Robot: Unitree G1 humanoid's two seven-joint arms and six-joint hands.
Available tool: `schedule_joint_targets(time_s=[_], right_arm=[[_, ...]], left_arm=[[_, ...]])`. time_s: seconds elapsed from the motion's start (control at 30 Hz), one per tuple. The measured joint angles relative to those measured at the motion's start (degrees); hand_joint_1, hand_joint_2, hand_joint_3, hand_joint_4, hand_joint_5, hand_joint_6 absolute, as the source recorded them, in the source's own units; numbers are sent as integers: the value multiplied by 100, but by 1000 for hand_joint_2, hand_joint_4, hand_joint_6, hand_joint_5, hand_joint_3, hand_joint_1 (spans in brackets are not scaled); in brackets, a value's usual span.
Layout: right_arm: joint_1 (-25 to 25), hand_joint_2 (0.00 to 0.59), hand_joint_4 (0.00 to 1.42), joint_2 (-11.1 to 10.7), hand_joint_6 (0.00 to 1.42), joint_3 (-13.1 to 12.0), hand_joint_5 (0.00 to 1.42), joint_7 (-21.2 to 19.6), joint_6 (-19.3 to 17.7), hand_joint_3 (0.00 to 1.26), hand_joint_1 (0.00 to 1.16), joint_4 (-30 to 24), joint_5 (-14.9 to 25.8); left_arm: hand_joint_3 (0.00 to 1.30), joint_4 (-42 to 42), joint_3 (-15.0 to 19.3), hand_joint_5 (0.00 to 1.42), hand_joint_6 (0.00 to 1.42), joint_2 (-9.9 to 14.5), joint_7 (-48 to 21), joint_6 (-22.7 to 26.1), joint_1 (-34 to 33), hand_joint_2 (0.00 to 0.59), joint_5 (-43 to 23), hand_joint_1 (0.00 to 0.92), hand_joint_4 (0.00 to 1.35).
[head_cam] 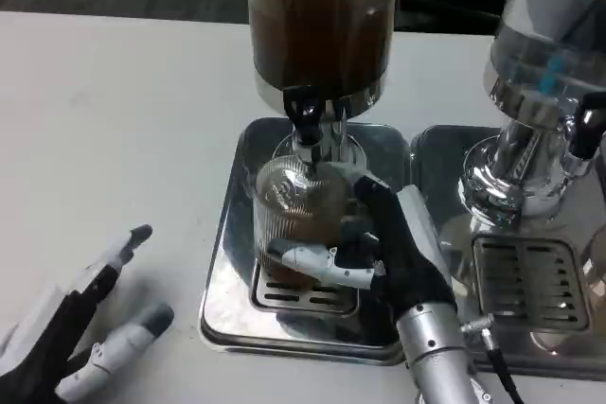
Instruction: Grasp the cup under the faucet to collect the drink, then remove the cup.
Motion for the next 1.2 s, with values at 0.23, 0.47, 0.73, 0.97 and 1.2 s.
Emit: schedule_joint_targets(time_s=[0.23,0.47,0.73,0.97,1.2], right_arm=[[18,149,681,1,779,1,729,-233,-15,636,1025,-9,-121],[85,140,709,0,893,-25,786,-311,-32,659,1031,-84,-140],[253,122,763,-40,963,56,846,-396,-37,698,1038,-490,-517],[349,104,776,-79,1019,88,863,-343,67,714,1030,-874,-620],[415,102,784,-198,1048,135,877,52,488,729,1025,-1193,-763]], left_arm=[[54,0,-8,58,0,0,0,0,-14,125,0,0,0],[54,0,-17,58,0,0,0,0,-41,125,-9,0,0],[55,1,-53,58,0,-28,0,0,-49,129,-8,0,0],[55,3,-69,62,0,-42,0,0,-64,130,-7,0,0],[55,2,-73,67,0,-43,0,0,-66,131,-6,0,0]])
